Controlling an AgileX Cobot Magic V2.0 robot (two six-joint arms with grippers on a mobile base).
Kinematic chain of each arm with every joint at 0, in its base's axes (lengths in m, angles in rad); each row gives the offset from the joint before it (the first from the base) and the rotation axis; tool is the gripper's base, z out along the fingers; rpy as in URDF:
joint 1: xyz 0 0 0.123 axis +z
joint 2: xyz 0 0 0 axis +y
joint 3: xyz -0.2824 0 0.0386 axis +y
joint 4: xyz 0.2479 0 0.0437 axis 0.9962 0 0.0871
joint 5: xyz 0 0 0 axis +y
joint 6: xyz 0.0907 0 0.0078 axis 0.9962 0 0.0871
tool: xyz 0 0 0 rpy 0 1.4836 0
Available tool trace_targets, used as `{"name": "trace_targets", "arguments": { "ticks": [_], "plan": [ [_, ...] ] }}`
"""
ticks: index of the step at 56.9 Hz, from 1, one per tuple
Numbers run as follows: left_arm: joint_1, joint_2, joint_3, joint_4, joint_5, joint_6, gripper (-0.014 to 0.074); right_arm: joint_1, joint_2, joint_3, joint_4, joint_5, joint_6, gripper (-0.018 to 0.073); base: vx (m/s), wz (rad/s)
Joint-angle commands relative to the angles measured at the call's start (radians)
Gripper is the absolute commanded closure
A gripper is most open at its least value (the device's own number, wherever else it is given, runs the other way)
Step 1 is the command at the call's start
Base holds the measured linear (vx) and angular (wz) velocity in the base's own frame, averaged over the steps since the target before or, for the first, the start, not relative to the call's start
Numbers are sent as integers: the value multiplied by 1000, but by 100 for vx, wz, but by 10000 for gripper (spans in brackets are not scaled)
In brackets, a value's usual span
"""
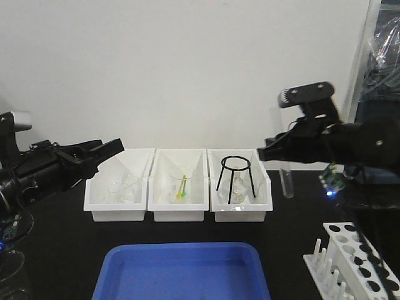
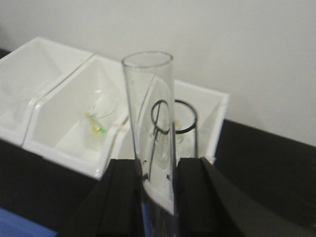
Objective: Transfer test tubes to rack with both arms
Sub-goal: 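Move the held tube with the right gripper above the white rack, then lower the tube into a rack hole and open the right gripper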
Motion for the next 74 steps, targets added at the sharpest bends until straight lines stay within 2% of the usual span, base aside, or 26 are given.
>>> {"name": "trace_targets", "arguments": {
  "ticks": [1, 6, 11, 17, 29, 36, 51, 58, 74],
  "plan": [
    [4, -45, -29, -45, -36, 3, 105, -61, -111, 7, -4, -111, -14, 568, 0, 0],
    [4, -45, -29, -45, -34, 3, 105, -127, -181, 135, -4, -184, -35, 568, 0, 0],
    [4, -45, -29, -45, -29, 3, 105, -182, -265, 321, 8, -342, -39, 568, 0, 0],
    [4, -45, -29, -45, -11, 3, 105, -196, -317, 483, 30, -539, -32, 568, 0, 0],
    [4, -45, -29, -45, 16, 11, 105, -195, -330, 661, -2, -681, 41, 568, 0, 0],
    [4, -44, -29, -45, 53, 10, 105, -195, -330, 674, -106, -689, 112, 568, 0, 0],
    [4, -44, -29, -45, 61, 10, 105, -195, -330, 673, -336, -725, 362, 568, 0, 0],
    [4, -44, -29, -45, 61, 10, 105, -195, -330, 673, -371, -725, 372, 568, 0, 0],
    [4, -44, -29, -45, 61, 10, 105, -195, -330, 673, -380, -736, 390, 568, 0, 0]
  ]
}}
